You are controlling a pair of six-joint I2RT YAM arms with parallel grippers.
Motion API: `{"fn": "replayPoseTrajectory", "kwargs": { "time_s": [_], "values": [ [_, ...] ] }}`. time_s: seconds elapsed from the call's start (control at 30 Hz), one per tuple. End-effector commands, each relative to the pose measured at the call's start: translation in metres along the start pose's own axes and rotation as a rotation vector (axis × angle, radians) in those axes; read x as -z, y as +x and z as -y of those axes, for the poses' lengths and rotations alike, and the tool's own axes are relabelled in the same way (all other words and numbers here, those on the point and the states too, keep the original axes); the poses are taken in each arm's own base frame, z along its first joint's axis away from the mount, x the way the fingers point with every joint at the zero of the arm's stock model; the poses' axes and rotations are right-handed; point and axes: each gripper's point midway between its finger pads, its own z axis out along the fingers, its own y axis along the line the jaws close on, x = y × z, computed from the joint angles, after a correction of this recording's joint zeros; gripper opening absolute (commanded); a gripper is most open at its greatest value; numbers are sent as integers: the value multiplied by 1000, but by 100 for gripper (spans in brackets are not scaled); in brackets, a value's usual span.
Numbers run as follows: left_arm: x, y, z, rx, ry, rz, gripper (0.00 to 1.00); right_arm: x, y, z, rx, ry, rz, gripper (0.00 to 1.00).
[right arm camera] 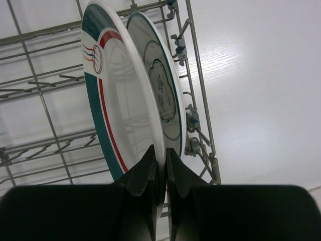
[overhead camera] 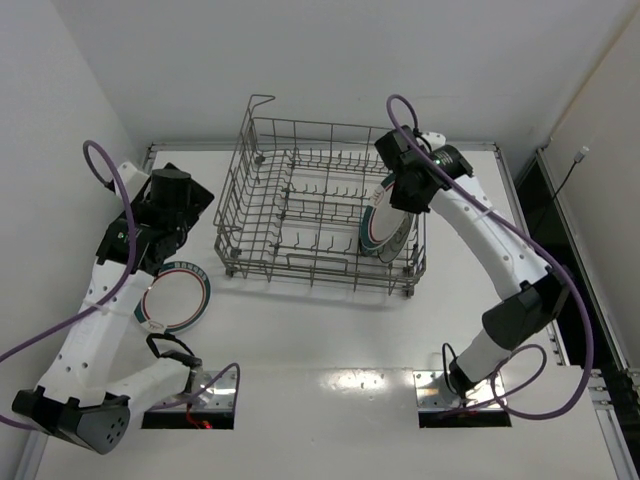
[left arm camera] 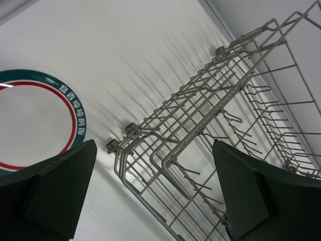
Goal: Load the plates into the dish rack
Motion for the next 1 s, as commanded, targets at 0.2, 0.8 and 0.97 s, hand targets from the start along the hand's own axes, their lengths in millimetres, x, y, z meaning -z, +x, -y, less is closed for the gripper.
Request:
{"fn": "replayPoseTrajectory", "kwargs": {
  "time_s": [0.2,0.8,0.97],
  "values": [
    [3,-12,5,25,-1,33,100,-15,5,-27,119,105,58,0],
    [-24,51,-70,-116,-170,-74,100,18,-14,-85,153,-140,111,38],
    [-23,73,-100,-173,-262,-148,100,67,-49,-77,56,-303,218,50]
  ]
}}
